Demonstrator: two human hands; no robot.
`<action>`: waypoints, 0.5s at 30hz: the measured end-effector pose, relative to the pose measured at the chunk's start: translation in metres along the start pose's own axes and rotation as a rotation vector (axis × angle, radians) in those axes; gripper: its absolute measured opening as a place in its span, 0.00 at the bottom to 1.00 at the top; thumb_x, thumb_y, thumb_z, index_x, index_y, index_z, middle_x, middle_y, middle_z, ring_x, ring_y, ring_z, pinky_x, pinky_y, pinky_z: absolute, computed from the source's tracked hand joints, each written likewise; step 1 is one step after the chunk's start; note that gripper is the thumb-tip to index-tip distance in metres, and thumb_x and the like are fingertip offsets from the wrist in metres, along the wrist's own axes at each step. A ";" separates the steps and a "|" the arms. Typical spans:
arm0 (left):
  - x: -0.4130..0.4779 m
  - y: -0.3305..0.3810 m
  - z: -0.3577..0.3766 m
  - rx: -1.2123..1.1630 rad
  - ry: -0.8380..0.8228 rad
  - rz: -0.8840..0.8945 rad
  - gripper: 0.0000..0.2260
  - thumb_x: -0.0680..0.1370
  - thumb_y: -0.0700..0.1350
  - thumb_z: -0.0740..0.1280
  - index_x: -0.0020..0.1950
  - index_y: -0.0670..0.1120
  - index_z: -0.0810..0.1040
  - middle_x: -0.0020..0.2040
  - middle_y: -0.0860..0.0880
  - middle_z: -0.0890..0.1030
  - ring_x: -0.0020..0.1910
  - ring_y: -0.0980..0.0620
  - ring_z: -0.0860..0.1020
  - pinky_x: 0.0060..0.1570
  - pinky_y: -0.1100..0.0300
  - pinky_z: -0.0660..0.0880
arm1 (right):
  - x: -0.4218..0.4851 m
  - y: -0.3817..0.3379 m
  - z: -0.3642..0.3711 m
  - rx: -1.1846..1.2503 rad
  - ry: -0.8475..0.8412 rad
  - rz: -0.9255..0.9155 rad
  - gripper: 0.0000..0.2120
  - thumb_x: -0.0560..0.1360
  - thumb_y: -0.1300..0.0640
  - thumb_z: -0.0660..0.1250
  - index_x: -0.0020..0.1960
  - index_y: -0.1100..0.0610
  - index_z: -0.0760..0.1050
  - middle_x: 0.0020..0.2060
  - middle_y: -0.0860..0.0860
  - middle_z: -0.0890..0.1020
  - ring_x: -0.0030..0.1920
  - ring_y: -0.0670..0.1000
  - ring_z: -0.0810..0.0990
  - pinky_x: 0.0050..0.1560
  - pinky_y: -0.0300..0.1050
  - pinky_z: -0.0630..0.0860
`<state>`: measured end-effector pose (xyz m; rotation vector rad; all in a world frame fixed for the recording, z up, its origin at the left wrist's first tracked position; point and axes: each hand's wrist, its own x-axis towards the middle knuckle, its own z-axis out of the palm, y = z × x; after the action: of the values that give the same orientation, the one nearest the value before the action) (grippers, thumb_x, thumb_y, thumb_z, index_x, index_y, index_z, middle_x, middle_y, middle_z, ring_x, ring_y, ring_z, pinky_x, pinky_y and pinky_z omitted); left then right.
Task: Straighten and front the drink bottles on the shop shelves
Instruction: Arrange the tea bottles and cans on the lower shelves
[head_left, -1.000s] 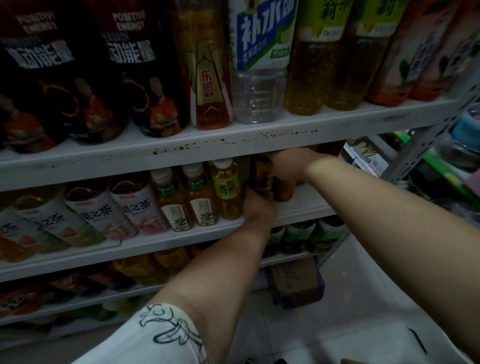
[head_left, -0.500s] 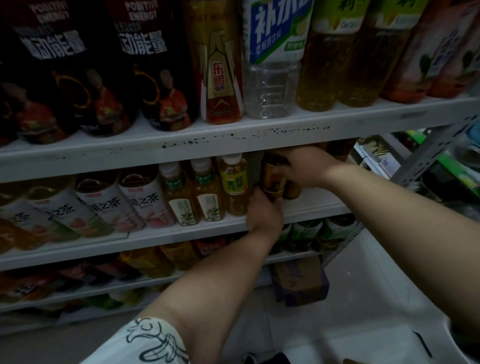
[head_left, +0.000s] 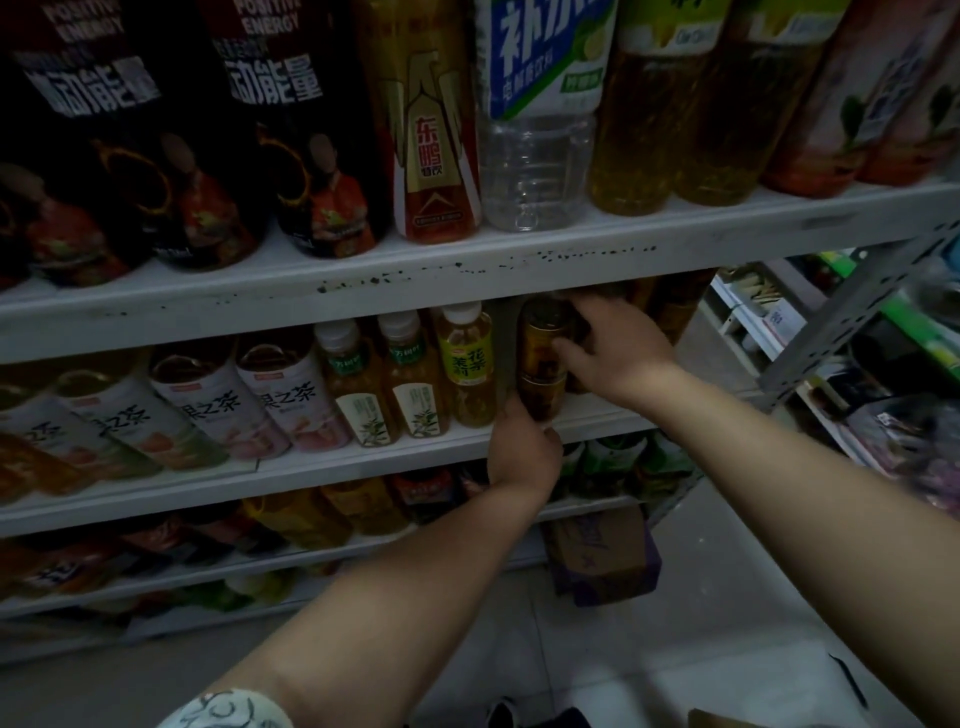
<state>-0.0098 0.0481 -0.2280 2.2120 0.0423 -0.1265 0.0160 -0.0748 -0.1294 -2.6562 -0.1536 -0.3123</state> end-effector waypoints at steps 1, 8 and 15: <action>-0.004 -0.005 -0.002 -0.001 -0.011 0.005 0.23 0.76 0.42 0.66 0.70 0.46 0.66 0.61 0.44 0.76 0.58 0.44 0.75 0.52 0.60 0.71 | -0.011 0.001 0.006 0.048 0.124 0.007 0.21 0.75 0.52 0.65 0.67 0.50 0.69 0.59 0.52 0.77 0.55 0.52 0.76 0.49 0.39 0.66; 0.002 -0.033 -0.032 0.021 -0.039 -0.038 0.14 0.77 0.48 0.64 0.62 0.46 0.78 0.51 0.46 0.83 0.49 0.47 0.80 0.51 0.55 0.78 | -0.044 0.037 0.051 0.289 0.156 0.514 0.12 0.75 0.59 0.64 0.58 0.56 0.75 0.50 0.52 0.79 0.47 0.51 0.77 0.46 0.40 0.69; 0.010 -0.043 -0.043 0.030 -0.046 0.015 0.09 0.76 0.49 0.67 0.53 0.48 0.82 0.48 0.49 0.83 0.46 0.51 0.79 0.49 0.59 0.77 | -0.029 0.053 0.048 0.591 0.171 0.570 0.28 0.71 0.52 0.72 0.68 0.51 0.66 0.56 0.45 0.72 0.54 0.47 0.72 0.54 0.43 0.69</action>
<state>0.0004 0.1083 -0.2378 2.2381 -0.0018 -0.1699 0.0059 -0.1021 -0.2009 -1.9684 0.4857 -0.2502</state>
